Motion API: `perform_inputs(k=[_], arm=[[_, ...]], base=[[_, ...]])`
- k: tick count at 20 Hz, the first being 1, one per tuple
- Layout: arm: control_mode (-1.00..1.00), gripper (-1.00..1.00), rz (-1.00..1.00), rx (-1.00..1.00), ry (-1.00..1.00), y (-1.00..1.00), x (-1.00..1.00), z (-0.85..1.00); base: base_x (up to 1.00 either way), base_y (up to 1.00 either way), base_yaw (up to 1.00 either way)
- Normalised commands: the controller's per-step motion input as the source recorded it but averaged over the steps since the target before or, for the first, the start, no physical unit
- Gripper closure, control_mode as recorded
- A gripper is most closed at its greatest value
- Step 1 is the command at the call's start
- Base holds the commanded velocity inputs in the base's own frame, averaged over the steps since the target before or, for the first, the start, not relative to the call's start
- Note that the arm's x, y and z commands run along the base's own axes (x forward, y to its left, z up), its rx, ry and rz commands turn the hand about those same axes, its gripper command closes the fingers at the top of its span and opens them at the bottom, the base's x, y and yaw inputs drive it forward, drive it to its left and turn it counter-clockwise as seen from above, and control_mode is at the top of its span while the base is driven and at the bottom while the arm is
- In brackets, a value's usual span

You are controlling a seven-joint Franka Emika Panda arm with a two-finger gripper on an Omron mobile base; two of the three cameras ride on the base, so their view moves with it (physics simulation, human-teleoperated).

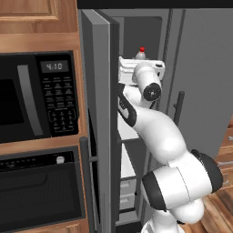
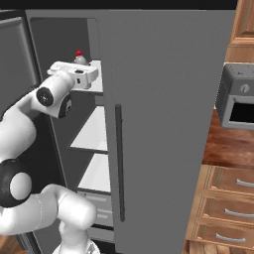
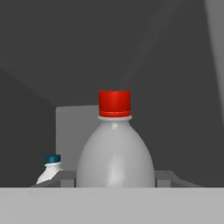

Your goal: Take the bottled waters from the counter and place them in the freezer to freeze. Close the freezer door after placing the bottles.

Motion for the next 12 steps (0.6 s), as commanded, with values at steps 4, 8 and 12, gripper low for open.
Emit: perform_inputs(k=[4,8,12], arm=[[-1.00,1.00,0.05,0.22,0.13,-0.09,0.11,0.00],[-1.00,1.00,0.06,-0.01,0.08,0.07,0.41,-0.15],[-1.00,1.00,0.09,-0.05,0.07,0.06,0.60,-0.22]], base=[[0.00,0.00,0.00],[0.00,0.00,0.00],[0.00,0.00,0.00]])
